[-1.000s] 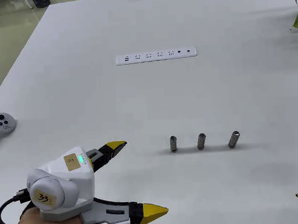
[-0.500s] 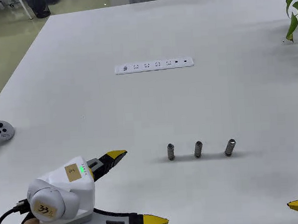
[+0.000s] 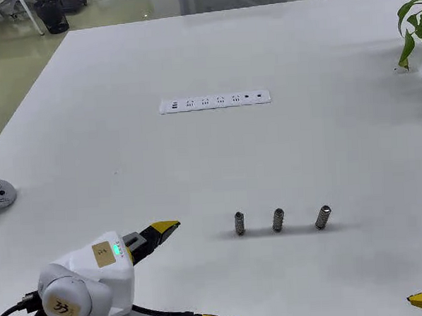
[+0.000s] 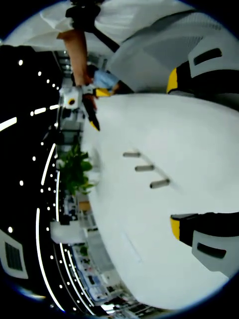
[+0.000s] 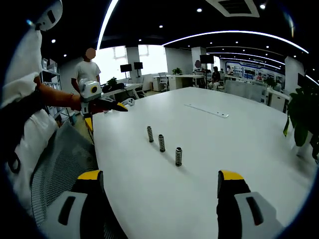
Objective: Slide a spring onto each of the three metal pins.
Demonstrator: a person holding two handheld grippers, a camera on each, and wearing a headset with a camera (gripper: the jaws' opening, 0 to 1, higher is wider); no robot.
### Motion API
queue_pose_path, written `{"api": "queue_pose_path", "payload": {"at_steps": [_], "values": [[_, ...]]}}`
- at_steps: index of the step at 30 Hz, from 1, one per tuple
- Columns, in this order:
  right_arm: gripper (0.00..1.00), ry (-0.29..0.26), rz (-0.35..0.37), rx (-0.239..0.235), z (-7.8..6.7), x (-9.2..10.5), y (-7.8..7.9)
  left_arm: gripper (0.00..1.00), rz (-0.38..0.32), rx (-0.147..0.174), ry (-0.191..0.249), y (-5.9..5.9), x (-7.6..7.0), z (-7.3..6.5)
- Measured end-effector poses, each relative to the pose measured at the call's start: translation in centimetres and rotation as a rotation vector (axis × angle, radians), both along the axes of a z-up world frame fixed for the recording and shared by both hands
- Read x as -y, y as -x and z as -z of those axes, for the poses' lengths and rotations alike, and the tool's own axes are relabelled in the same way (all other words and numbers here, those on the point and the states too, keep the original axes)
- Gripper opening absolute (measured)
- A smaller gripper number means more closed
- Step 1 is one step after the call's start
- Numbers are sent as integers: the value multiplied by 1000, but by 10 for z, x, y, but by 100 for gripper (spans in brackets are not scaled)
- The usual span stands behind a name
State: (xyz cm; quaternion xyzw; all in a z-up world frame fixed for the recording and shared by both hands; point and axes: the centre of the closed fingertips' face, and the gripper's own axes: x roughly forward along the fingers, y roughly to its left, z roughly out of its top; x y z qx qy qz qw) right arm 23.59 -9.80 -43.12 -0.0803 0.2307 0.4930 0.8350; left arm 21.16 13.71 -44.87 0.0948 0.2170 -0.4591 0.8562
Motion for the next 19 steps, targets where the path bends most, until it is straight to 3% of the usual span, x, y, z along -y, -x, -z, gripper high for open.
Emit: {"api": "queue_pose_path", "payload": {"at_steps": [19], "values": [[96, 3, -2, 7, -1, -2, 1, 100, 9, 6, 1, 0, 1, -3]]}}
